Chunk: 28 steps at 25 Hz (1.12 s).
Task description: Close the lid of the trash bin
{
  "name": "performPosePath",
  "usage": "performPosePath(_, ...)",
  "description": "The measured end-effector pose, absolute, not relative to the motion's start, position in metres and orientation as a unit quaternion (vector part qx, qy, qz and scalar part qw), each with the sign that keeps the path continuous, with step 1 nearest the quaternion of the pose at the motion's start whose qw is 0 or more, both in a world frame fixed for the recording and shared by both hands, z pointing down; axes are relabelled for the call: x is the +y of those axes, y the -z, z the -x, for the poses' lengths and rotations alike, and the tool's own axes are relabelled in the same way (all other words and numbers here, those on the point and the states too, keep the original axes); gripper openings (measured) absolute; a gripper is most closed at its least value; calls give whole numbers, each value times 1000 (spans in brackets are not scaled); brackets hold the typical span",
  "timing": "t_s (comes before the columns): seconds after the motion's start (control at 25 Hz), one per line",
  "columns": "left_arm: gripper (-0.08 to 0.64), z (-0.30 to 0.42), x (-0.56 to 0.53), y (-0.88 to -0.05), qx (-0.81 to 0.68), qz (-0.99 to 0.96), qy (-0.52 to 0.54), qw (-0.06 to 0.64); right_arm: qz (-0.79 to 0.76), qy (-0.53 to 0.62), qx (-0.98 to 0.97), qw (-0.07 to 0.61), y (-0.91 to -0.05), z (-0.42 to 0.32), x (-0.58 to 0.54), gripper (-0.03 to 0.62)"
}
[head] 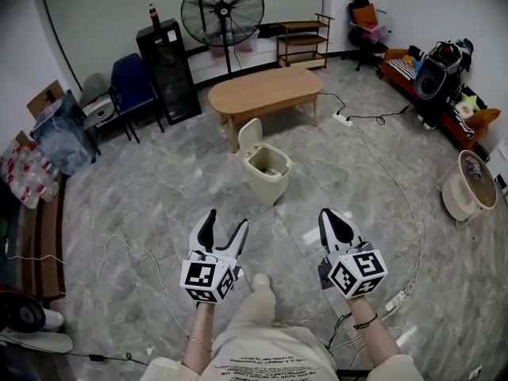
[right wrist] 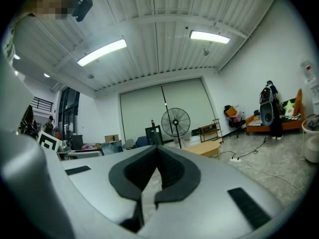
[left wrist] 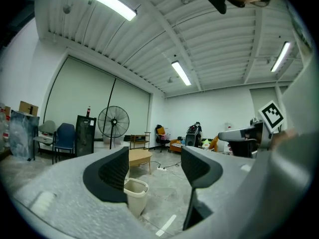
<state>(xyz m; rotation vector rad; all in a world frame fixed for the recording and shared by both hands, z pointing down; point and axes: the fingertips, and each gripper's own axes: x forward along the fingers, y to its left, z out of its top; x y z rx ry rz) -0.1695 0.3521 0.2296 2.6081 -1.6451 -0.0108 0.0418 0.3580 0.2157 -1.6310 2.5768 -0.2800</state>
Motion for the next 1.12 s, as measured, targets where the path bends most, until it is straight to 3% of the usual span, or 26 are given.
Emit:
performPosePath(0.56, 314, 189, 209, -241, -520, -853, -7, 36, 526, 119, 842, 27, -229, -11, 215, 5)
performPosePath(1.12, 314, 192, 126, -258, -501, -864, -29, 47, 546, 133, 827, 26, -245, -13, 140, 5)
